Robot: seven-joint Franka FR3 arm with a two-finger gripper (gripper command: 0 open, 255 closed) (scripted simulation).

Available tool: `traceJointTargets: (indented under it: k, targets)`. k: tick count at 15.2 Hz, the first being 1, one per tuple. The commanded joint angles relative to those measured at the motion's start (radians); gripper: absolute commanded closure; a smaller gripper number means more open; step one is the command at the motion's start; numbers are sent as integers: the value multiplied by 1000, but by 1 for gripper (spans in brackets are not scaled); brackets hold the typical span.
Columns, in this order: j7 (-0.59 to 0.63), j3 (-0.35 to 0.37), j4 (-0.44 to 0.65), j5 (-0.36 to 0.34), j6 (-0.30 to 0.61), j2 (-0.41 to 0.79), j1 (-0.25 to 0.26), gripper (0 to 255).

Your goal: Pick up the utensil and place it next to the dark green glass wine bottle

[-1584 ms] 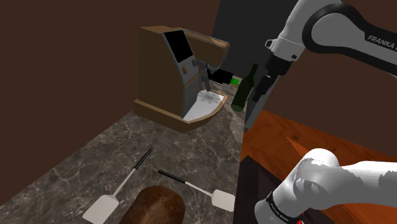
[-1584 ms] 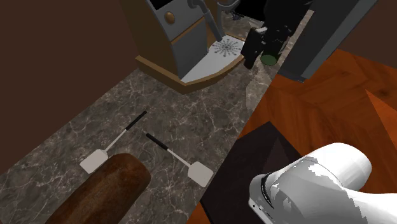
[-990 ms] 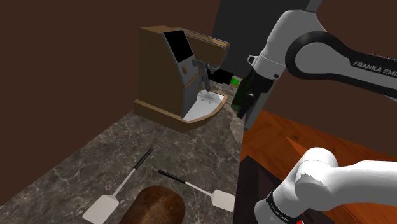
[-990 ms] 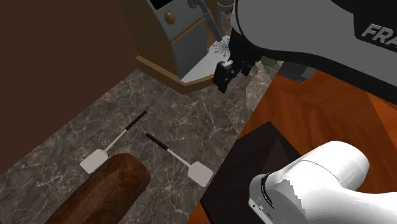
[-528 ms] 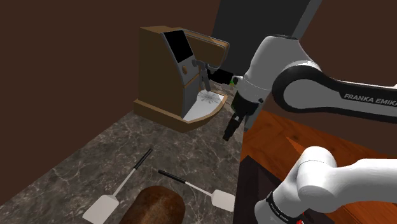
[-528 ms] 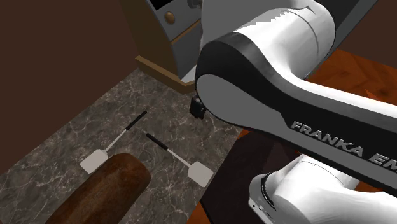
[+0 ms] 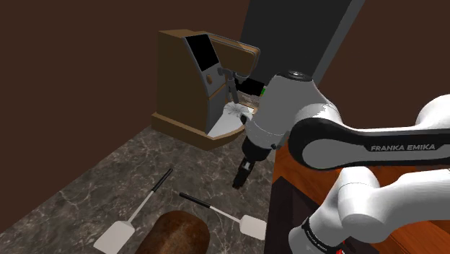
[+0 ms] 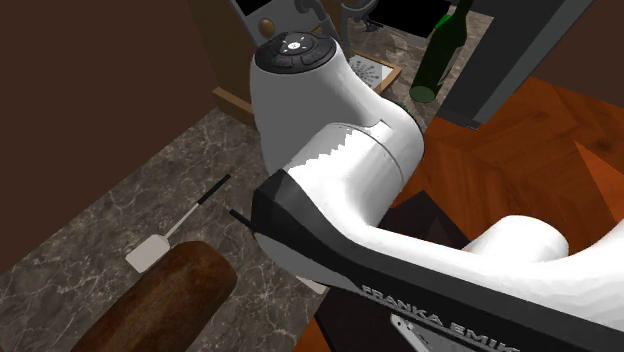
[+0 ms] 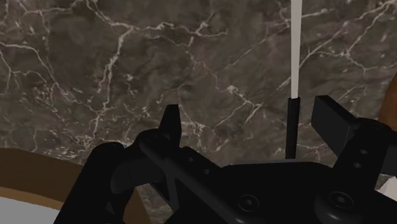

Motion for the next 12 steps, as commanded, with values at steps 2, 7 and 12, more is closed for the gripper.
traceJointTargets:
  k: [2, 7, 12]
  targets:
    - [29, 62, -19, 32, 91, 65, 31, 0]
    - [74, 155, -25, 58, 230, 188, 58, 0]
    - [80, 179, -55, 58, 320, 249, 49, 0]
